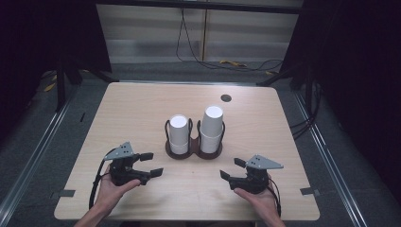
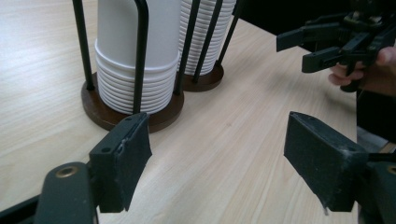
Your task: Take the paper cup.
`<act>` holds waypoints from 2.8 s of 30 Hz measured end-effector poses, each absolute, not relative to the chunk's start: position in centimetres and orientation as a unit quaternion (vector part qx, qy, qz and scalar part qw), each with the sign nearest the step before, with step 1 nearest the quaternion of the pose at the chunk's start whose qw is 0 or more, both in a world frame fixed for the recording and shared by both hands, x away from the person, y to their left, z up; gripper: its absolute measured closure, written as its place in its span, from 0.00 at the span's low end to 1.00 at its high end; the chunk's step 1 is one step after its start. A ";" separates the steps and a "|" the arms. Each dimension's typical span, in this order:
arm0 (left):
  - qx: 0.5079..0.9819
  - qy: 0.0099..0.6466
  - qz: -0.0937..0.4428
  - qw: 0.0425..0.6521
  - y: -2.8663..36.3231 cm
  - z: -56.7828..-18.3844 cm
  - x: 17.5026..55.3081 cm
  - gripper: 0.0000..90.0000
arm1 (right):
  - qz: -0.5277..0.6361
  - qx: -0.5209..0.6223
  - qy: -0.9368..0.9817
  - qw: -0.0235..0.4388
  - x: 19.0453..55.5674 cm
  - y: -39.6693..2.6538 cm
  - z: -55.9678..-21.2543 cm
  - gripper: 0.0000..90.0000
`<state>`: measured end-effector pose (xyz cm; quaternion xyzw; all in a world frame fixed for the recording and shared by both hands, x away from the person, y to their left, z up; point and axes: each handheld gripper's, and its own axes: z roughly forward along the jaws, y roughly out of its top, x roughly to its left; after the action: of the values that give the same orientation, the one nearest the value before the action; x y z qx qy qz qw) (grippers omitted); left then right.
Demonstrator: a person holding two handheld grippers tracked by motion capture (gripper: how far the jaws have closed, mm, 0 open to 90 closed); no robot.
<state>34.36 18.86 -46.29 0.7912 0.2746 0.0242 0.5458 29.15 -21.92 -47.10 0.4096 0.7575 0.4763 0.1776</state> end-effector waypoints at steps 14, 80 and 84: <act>0.799 0.258 0.047 0.541 18.5 -43.1 35.2 0.24 | 0.480 0.397 0.762 0.176 28.2 -20.8 -47.2 0.18; 0.831 0.230 0.092 0.498 14.3 -37.8 42.9 0.24 | 0.483 0.400 0.765 0.148 28.4 -21.1 -47.2 0.15; 0.839 0.225 0.094 0.487 13.4 -37.2 43.6 0.25 | 0.484 0.397 0.766 0.148 28.3 -21.0 -47.1 0.15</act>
<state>43.62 13.38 -37.21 0.8388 0.2247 0.0941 0.4869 28.30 -20.99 -47.14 0.3970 0.7658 0.4836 0.1485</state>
